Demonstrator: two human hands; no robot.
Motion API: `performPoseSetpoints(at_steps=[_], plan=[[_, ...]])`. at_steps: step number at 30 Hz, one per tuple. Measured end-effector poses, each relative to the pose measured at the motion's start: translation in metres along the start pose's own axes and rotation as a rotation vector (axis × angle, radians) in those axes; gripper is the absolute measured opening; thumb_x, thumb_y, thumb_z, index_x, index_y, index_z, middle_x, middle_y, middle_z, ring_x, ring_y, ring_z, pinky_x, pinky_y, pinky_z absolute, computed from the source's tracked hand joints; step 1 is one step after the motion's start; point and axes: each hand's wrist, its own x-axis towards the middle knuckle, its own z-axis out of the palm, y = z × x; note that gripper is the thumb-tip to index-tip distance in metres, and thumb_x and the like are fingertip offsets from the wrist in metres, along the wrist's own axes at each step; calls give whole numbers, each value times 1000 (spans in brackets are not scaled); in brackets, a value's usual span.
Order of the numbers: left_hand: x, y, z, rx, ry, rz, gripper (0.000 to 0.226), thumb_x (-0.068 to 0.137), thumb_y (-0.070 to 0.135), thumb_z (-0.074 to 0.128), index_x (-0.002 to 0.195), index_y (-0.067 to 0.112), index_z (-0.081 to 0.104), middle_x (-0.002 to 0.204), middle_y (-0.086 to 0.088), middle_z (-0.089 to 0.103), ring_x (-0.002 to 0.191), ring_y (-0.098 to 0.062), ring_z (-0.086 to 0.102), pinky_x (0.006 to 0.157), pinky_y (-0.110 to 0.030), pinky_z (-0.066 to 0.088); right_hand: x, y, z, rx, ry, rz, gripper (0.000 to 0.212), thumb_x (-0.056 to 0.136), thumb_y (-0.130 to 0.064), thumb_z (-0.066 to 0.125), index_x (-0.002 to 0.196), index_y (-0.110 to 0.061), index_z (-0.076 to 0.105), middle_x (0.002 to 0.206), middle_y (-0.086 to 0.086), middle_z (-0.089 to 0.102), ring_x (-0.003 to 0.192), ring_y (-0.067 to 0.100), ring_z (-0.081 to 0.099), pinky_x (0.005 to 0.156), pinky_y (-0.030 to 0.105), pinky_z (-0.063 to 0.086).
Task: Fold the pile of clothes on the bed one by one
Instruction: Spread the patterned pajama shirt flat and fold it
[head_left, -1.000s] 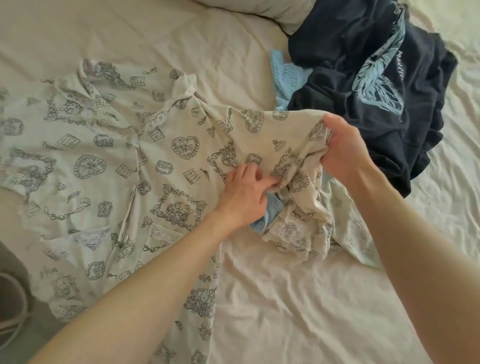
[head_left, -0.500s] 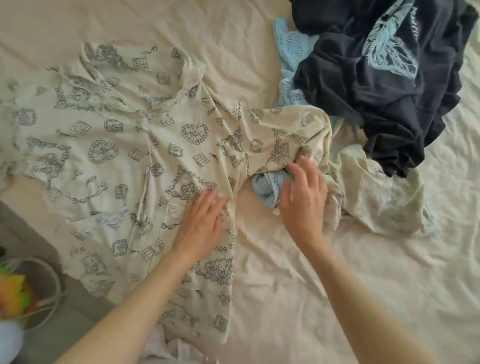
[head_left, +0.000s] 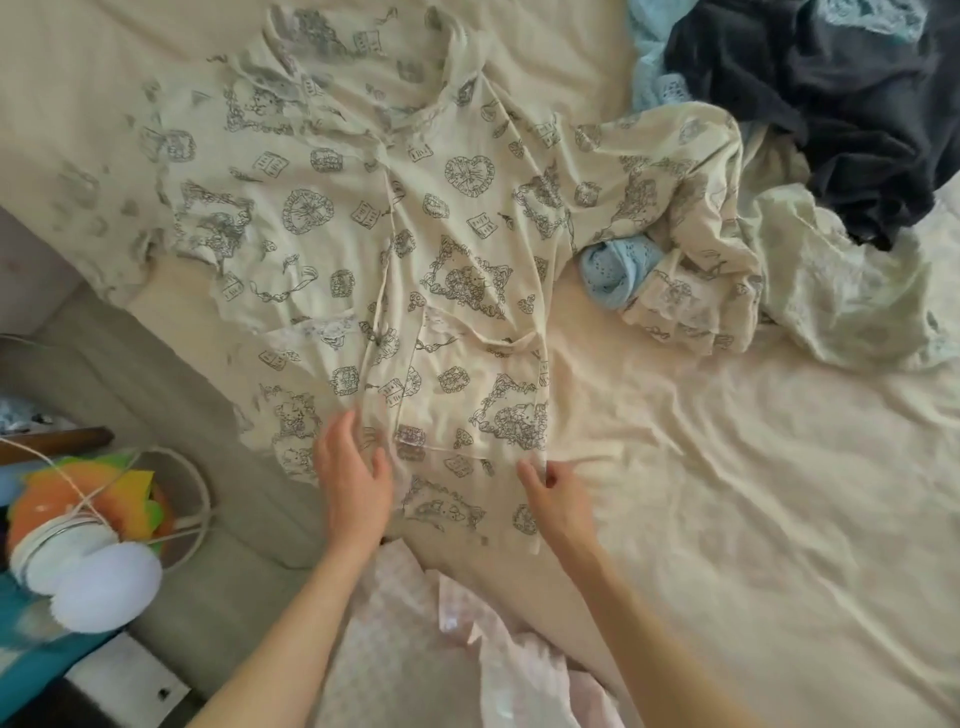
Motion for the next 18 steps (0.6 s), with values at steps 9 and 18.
performPoseSetpoints(at_steps=[9,18], plan=[[44,-22,-11,-703,-256,-722,37,91,26,59,122,6,52,113,-9,59,98,-24,60,71,-37,55,-9,14,11,-5,26,66,9,85,-11,57,76,-13,60,61,-5,55,53,8,50,46,18,36],[51,-47,-23,-631,-328,-725,36,87,31,65,115,9,59,98,-5,63,80,-17,58,67,-29,49,-19,29,10,315,176,242,20,91,-9,53,76,3,57,67,7,49,62,21,42,56,30,33]])
